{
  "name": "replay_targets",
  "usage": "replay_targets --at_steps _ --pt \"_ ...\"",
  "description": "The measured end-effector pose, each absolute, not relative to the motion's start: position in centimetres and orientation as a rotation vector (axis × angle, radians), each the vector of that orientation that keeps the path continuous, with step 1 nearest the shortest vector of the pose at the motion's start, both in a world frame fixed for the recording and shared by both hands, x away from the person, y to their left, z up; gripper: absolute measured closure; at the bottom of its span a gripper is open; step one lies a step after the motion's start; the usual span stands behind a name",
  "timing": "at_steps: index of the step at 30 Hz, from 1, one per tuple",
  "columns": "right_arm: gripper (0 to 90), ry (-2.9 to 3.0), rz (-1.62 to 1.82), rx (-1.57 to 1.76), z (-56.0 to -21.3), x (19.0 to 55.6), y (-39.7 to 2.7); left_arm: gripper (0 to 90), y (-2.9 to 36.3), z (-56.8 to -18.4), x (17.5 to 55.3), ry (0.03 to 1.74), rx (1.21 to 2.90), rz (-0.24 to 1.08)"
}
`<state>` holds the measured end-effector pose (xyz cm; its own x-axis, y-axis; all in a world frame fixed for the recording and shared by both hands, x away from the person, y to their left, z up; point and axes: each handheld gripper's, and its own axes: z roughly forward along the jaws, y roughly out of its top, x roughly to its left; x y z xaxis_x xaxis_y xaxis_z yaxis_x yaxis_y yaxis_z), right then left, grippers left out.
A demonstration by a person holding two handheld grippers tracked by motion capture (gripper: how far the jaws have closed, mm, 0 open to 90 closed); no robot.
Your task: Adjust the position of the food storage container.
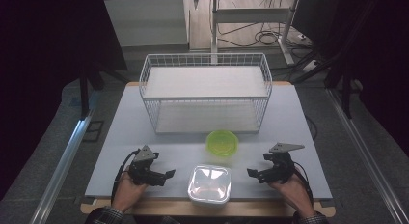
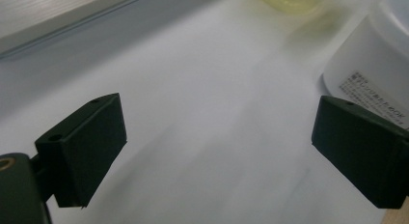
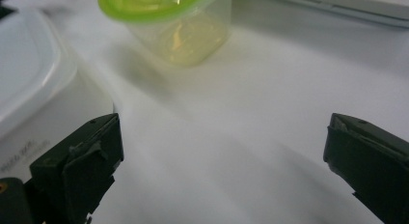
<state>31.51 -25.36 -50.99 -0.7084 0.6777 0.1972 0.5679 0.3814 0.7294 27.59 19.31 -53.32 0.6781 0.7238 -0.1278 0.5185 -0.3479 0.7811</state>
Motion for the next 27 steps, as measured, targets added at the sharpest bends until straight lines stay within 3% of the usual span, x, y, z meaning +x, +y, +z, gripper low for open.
replay_targets --at_steps 16,27 --pt "15.9 2.504 1.196 1.208 -50.7 31.5 -25.0 4.4 19.1 -53.3 27.4 0.913 2.026 0.369" --pt "38.1 2.48 1.178 1.148 -49.5 31.3 -24.2 4.4 18.8 -53.4 27.3 0.892 2.045 0.408"
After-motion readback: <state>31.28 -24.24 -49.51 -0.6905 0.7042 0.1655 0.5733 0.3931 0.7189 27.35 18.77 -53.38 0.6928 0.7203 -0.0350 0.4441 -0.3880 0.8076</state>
